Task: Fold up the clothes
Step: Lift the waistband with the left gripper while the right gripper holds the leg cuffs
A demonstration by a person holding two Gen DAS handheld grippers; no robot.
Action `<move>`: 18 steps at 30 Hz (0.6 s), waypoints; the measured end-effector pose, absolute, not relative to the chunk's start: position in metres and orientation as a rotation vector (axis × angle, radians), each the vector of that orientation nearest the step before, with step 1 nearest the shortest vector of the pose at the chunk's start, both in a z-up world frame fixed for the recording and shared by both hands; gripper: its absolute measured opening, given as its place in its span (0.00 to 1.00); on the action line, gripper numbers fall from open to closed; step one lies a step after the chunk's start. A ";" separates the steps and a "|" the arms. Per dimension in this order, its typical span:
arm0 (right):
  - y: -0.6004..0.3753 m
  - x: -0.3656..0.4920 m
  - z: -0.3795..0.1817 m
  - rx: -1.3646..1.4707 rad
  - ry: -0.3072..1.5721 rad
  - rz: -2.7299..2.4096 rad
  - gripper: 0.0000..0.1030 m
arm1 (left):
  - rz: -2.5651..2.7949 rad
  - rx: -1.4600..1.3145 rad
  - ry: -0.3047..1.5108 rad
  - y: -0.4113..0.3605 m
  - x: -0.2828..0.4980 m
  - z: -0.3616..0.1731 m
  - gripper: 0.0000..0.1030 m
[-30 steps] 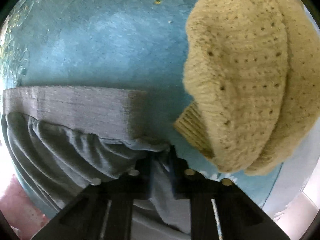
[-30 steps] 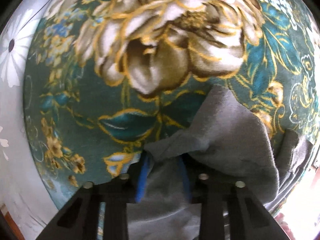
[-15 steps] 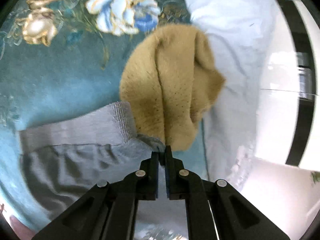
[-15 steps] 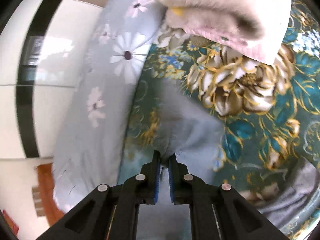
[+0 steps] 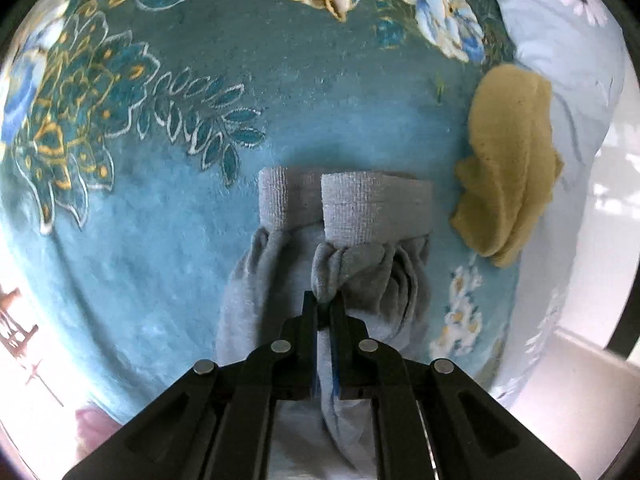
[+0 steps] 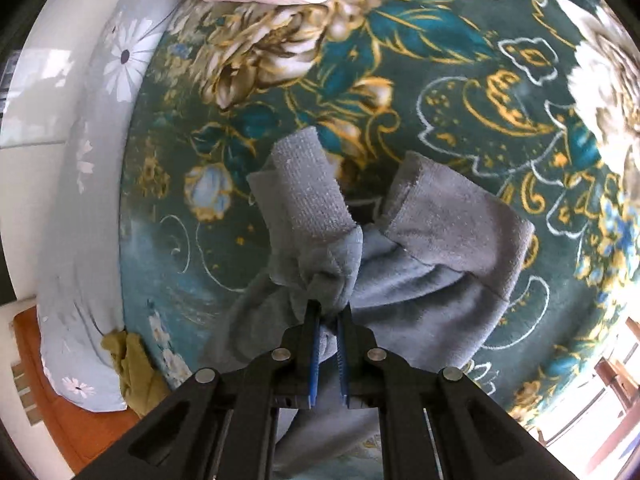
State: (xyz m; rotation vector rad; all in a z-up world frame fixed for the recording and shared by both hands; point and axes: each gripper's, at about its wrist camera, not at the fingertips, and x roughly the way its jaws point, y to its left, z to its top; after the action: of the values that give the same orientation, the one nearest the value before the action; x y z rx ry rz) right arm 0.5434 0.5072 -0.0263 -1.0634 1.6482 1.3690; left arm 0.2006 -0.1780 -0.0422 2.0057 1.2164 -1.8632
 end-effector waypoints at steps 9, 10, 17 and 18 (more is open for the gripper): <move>0.507 0.552 0.038 -0.989 1.552 1.613 0.08 | -2.099 1.974 1.304 -0.178 0.175 -0.016 0.04; 0.504 0.556 0.034 -1.021 1.548 1.596 0.08 | -2.068 1.991 1.260 -0.181 0.180 -0.026 0.04; 0.487 0.585 -0.026 -1.154 1.558 1.351 0.08 | -1.816 2.013 1.165 -0.191 0.197 -0.086 0.04; 0.488 0.584 -0.028 -1.164 1.554 1.345 0.08 | -1.816 2.016 1.165 -0.191 0.195 -0.087 0.04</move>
State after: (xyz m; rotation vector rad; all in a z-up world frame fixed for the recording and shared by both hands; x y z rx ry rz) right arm 0.5841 0.4882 -0.0278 -1.1643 1.5537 1.3454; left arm 0.1955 -0.1913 -0.0867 2.0156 1.1648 -1.8163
